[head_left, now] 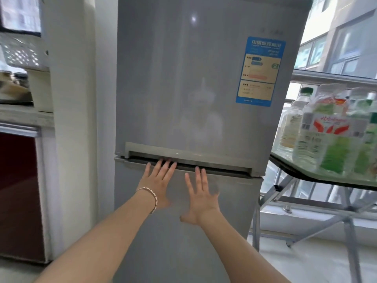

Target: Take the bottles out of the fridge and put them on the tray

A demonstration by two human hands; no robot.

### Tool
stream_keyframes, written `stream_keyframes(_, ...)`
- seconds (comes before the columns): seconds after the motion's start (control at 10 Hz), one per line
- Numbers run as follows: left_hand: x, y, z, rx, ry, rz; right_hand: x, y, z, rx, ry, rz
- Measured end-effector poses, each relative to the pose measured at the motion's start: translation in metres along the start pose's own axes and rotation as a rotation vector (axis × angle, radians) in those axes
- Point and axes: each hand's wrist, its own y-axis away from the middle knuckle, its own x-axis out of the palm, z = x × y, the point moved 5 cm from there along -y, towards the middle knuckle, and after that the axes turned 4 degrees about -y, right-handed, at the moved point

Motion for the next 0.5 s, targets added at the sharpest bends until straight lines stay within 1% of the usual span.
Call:
stream_keyframes(0.1, -0.001, -0.001, 0.000, -0.012, 0.010, -0.013, 0.002, -0.001, 0.000, -0.001, -0.002, 0.005)
stream_keyframes(0.2, 0.000, 0.001, 0.001, -0.007, -0.019, 0.024, 0.002, -0.001, -0.001, 0.003, -0.014, 0.018)
stream_keyframes(0.3, -0.014, -0.002, 0.001, -0.008, -0.047, 0.147, -0.010, 0.001, -0.002, 0.004, -0.062, 0.070)
stream_keyframes(0.4, -0.025, 0.013, -0.007, -0.001, -0.041, 0.144, -0.029, 0.012, -0.004, -0.079, -0.278, 0.058)
stream_keyframes(0.5, -0.029, 0.075, -0.008, 0.040, 0.238, -0.014, -0.048, 0.062, -0.025, -0.204, -0.658, -0.117)
